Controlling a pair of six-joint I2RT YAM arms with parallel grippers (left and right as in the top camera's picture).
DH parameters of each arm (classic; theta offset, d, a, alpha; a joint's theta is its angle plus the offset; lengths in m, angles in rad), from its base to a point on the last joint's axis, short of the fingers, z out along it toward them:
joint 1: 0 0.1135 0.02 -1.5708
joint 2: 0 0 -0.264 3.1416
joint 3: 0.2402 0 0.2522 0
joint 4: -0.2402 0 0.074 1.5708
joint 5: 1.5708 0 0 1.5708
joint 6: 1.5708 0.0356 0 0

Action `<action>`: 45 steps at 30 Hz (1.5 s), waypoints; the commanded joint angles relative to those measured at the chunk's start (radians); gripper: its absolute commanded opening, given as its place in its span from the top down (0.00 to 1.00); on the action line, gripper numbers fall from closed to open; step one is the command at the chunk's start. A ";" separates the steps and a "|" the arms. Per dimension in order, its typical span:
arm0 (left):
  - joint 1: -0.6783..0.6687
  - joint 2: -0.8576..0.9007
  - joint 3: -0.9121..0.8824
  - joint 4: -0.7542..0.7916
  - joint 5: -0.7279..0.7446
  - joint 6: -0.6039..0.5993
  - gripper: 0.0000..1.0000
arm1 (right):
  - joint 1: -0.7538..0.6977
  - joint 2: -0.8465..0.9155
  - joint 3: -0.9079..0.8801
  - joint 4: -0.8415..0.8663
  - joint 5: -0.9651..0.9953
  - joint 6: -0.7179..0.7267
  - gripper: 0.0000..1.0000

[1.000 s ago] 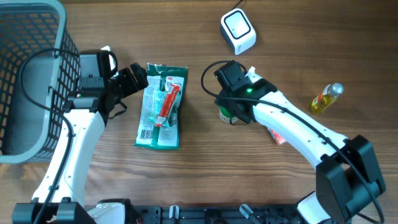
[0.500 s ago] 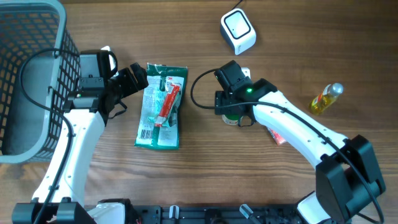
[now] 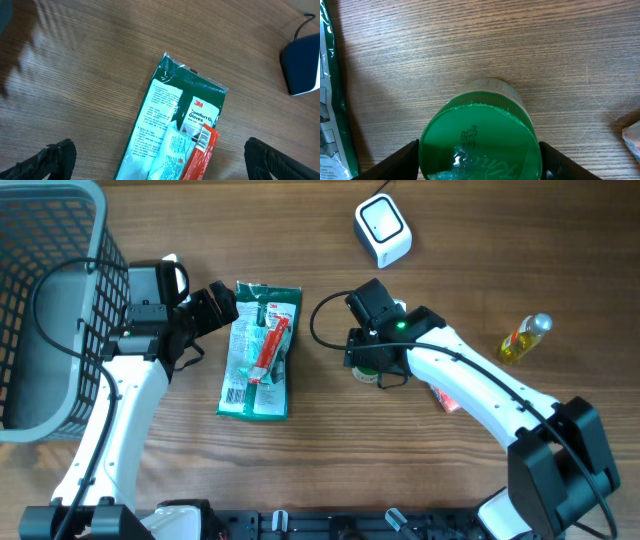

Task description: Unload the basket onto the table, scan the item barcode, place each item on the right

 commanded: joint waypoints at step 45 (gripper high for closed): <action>0.004 -0.013 0.016 0.002 0.011 0.005 0.00 | 0.002 0.056 -0.004 -0.014 0.029 0.239 0.21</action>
